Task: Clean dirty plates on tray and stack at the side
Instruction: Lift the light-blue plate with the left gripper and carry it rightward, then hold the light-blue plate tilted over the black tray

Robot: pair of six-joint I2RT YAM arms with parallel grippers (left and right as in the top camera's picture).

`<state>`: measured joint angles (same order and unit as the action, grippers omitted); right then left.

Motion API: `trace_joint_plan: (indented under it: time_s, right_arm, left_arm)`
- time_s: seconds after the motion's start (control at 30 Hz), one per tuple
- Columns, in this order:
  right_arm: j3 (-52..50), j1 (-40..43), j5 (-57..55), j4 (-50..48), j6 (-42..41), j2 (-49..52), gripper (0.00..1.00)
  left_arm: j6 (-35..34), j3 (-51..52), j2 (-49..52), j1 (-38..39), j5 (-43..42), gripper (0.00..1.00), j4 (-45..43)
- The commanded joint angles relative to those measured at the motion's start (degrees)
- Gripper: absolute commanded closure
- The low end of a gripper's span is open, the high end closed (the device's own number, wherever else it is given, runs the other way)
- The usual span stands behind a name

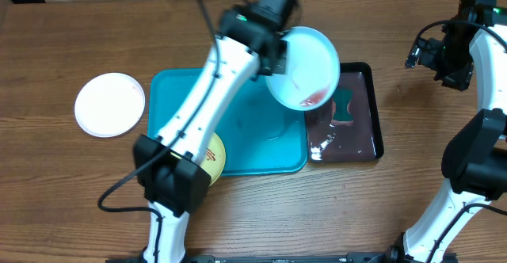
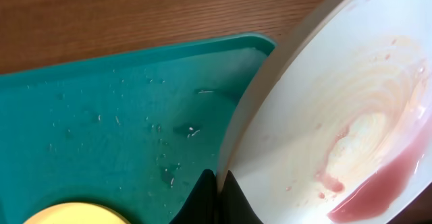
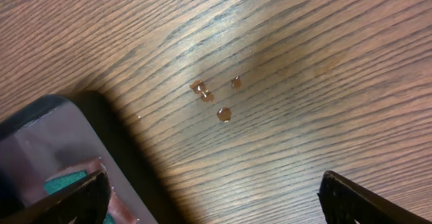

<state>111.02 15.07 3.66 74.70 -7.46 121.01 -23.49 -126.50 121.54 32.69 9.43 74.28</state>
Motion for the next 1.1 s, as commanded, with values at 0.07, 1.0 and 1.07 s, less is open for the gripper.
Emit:
trace_joint_plan:
  time_s: [0.07, 1.0, 1.07]
  right_arm:
    - [1.1, 0.2, 0.3, -0.1, 0.0, -2.1, 0.00]
    - [1.1, 0.2, 0.3, -0.1, 0.0, -2.1, 0.00]
    - [1.1, 0.2, 0.3, -0.1, 0.0, -2.1, 0.00]
  left_arm:
    - [-1.0, -1.6, -0.2, 7.2, 14.3, 0.96, -0.2]
    - [-1.0, -1.6, -0.1, 27.9, 47.5, 0.96, -2.8]
    - [-1.0, -1.6, -0.1, 27.9, 47.6, 0.96, -2.9]
